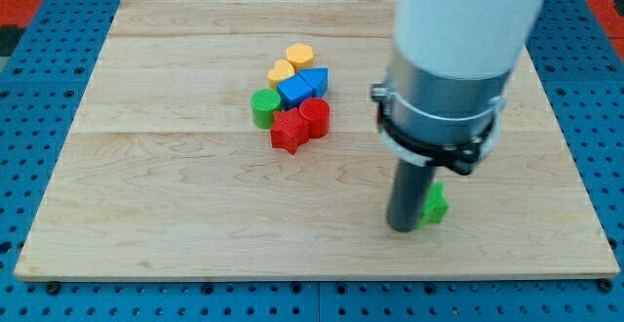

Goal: Move both red circle and red star towards the center of the board

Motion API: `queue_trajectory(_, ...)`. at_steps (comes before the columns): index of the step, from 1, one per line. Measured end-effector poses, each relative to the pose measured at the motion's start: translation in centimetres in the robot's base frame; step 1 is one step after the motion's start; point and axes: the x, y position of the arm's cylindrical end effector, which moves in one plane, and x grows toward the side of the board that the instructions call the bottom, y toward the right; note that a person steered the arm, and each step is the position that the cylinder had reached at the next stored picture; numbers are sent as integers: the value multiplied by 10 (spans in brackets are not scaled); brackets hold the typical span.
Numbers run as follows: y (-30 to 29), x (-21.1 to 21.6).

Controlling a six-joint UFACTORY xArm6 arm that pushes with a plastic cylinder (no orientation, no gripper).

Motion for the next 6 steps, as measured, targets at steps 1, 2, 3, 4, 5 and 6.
queue_trajectory(1,-15,2)
queue_trajectory(2,-113,-19)
queue_trajectory(3,-153,-57)
queue_trajectory(4,-160,-67)
queue_trajectory(5,-164,-77)
queue_trajectory(6,-145,-92)
